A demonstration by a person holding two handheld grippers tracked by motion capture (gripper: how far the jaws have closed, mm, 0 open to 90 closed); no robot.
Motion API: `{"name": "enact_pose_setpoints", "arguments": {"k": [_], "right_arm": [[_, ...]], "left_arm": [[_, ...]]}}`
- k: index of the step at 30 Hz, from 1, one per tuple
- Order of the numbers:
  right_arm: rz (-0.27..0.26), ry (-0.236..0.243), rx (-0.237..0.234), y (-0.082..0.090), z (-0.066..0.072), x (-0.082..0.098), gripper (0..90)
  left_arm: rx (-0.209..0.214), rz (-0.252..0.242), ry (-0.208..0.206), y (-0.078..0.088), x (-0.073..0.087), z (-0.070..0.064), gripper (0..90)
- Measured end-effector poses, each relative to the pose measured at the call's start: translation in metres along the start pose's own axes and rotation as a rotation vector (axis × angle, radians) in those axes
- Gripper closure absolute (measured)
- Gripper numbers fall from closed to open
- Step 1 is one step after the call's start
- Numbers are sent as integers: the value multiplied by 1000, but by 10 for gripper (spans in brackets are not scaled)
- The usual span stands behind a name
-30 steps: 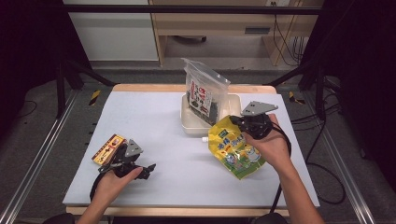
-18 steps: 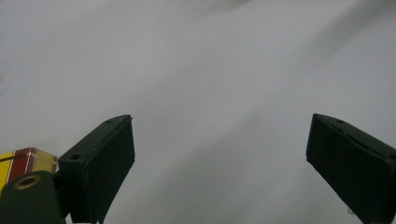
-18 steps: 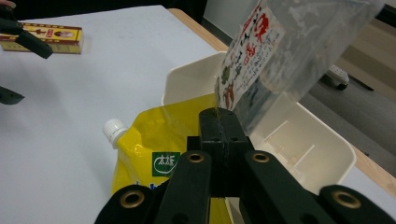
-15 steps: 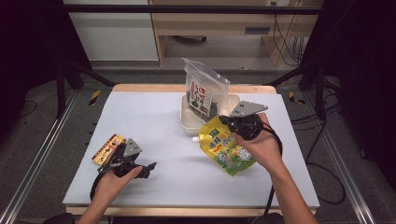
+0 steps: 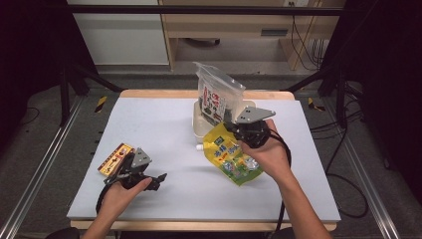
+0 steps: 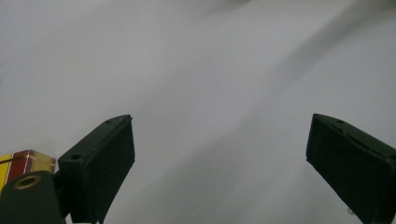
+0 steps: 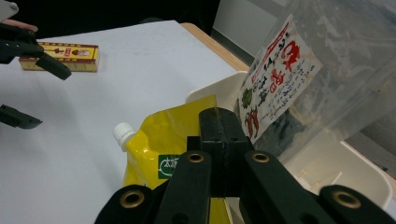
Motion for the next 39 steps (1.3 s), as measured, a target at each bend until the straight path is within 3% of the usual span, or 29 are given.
{"name": "enact_pose_setpoints", "arguments": {"k": [21,31,39], "right_arm": [[-58,-28,-36,-20,13,-21,900],[-78,-23,-54,-28,20,-28,900],[-104,-7,-67,-27,25,-31,900]], "left_arm": [[18,-13,-11,4,-4,-1,95],[69,-60,-37,18,-27,3,111],[129,-57,-104,22,-59,6,151]]}}
Point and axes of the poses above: each handheld gripper's, and its own axes: y roughly backward along the jaws, x roughly out of its underside, z roughly to its left, the point moved 2 cm from there along -y, roughly forward along the jaws, and after that the axes turned 9 degrees about z, right-handed, at the moved point
